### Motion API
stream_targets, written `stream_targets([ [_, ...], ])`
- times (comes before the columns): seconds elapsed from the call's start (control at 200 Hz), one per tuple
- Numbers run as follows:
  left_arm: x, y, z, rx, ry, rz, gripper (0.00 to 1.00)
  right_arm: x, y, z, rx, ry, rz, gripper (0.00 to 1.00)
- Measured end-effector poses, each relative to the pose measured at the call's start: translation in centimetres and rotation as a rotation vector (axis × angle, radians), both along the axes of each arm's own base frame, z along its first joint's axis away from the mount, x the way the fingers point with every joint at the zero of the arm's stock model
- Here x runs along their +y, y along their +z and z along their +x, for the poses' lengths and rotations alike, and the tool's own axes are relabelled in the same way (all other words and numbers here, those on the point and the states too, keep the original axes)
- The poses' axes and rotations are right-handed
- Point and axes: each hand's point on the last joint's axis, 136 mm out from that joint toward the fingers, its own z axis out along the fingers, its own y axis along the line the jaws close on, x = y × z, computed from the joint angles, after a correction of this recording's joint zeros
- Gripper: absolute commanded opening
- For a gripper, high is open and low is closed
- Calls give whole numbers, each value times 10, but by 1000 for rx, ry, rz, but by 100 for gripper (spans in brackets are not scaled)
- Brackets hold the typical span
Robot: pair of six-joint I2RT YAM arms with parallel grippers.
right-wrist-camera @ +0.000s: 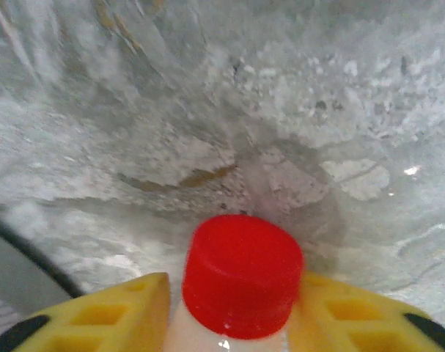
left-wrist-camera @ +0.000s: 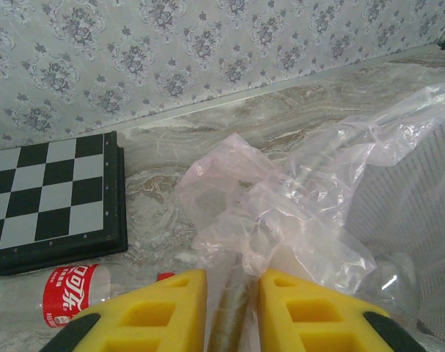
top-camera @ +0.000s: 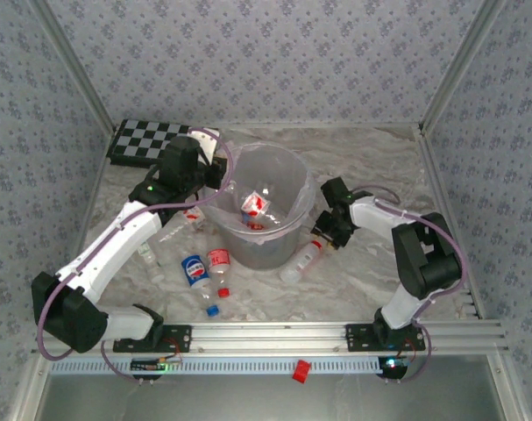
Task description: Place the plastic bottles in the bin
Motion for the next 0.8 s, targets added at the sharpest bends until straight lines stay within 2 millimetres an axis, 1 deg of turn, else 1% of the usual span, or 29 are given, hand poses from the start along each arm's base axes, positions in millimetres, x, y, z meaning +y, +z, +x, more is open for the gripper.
stream_targets([
  [0.045, 0, 0, 0, 0, 0, 0, 24, -4, 6, 2, -25, -3, 6, 25],
  [0.065, 0, 0, 0, 0, 0, 0, 24, -7, 9, 3, -34, -9, 9, 22],
  [0.09, 0, 0, 0, 0, 0, 0, 24, -10, 14, 4, -50, -14, 12, 21],
  [0.225, 0, 0, 0, 0, 0, 0, 24, -30, 43, 14, -138, -55, 29, 19],
  [0.29, 0, 0, 0, 0, 0, 0, 24, -42, 55, 14, -168, -69, 17, 17],
  [0.31, 0, 0, 0, 0, 0, 0, 24, -46, 58, 14, -175, -73, 9, 12],
  [0.335, 0, 0, 0, 0, 0, 0, 24, -52, 64, 13, -187, -80, -3, 10],
  [0.36, 0, 0, 0, 0, 0, 0, 24, -59, 73, 13, -204, -88, -17, 10],
  [0.38, 0, 0, 0, 0, 0, 0, 24, -62, 79, 14, -217, -92, -27, 6],
  [0.435, 0, 0, 0, 0, 0, 0, 24, -76, 103, 15, -275, -98, -73, 5],
  [0.46, 0, 0, 0, 0, 0, 0, 24, -82, 117, 17, -310, -99, -93, 6],
  [0.51, 0, 0, 0, 0, 0, 0, 24, -91, 149, 22, -397, -98, -134, 2],
  [0.525, 0, 0, 0, 0, 0, 0, 24, -94, 164, 25, -440, -89, -147, 2],
  [0.55, 0, 0, 0, 0, 0, 0, 24, -96, 182, 28, -493, -82, -160, 2],
  [0.6, 0, 0, 0, 0, 1, -2, 24, -98, 228, 34, -634, -55, -184, 0],
  [0.61, 0, 0, 0, 0, 1, -2, 24, -98, 234, 35, -655, -52, -186, 0],
  [0.625, 0, 0, 0, 1, 1, -2, 24, -97, 251, 35, -707, -41, -188, 0],
  [0.635, 0, 0, 0, 1, 1, -2, 24, -96, 257, 36, -727, -37, -188, 0],
  [0.65, 0, 0, 0, 1, 1, -2, 24, -95, 273, 36, -780, -28, -188, 0],
  [0.68, 0, 0, 0, 1, 1, -3, 24, -93, 297, 35, -857, -13, -187, 0],
  [0.695, 0, 0, 0, 0, 1, -3, 24, -92, 312, 33, -908, -3, -184, 0],
  [0.705, 0, 0, 0, 0, 1, -3, 24, -91, 318, 33, -927, 0, -182, 0],
  [0.72, 0, 0, 0, 1, 1, -3, 24, -89, 333, 31, -977, 8, -176, 0],
  [0.8, 0, 0, 0, 1, 1, -3, 24, -79, 394, 23, -1177, 51, -142, 0],
])
